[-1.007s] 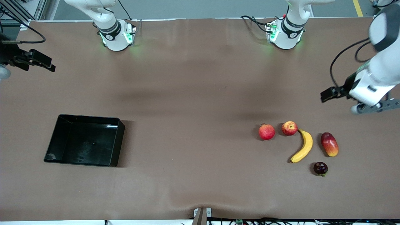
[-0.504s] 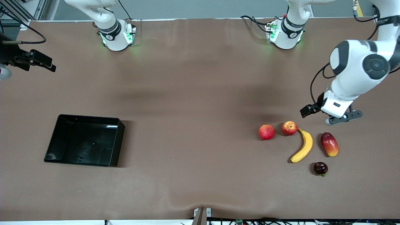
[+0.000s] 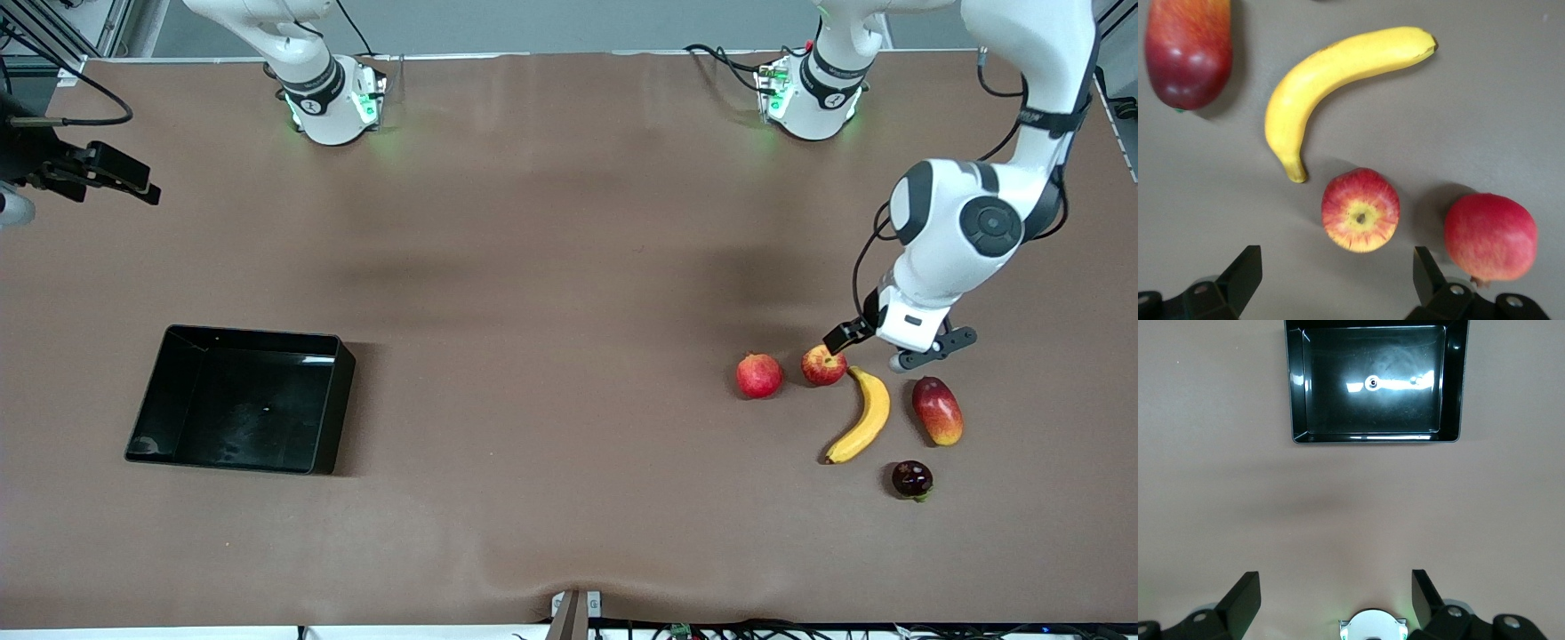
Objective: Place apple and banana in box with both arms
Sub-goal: 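Grasp the apple with the left gripper while the right gripper reaches the tray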
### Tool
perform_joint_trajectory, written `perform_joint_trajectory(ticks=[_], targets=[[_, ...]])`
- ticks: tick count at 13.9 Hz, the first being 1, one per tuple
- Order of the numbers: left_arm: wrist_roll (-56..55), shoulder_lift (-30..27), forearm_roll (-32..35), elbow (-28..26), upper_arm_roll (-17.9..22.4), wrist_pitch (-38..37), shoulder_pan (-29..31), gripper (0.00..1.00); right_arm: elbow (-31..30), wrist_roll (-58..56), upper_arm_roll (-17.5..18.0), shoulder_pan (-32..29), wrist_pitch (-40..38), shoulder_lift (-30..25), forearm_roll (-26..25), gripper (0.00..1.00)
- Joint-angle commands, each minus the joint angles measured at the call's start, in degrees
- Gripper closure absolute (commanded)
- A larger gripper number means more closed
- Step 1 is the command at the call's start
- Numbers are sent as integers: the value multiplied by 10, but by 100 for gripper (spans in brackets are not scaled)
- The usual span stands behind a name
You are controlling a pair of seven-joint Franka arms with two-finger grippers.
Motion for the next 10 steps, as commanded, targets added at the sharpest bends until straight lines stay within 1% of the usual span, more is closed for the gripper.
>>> perform_joint_trajectory(ticks=[1, 3, 7, 9, 10], targets=[[-14, 33, -3, 1, -1, 41, -2, 0, -12, -4, -3, 7, 5, -7, -12, 0], [-14, 56, -3, 1, -1, 65, -4, 0, -23, -6, -3, 5, 16, -7, -13, 0], [-14, 82, -3, 10, -1, 70, -5, 0, -72, -56, -7, -9, 72, -11, -24, 0], [-14, 90, -3, 18, -1, 72, -5, 0, -104, -90, -7, -29, 118, -11, -24, 0], [-14, 98, -2, 23, -1, 73, -4, 0, -128, -113, -7, -46, 154, -11, -24, 0]])
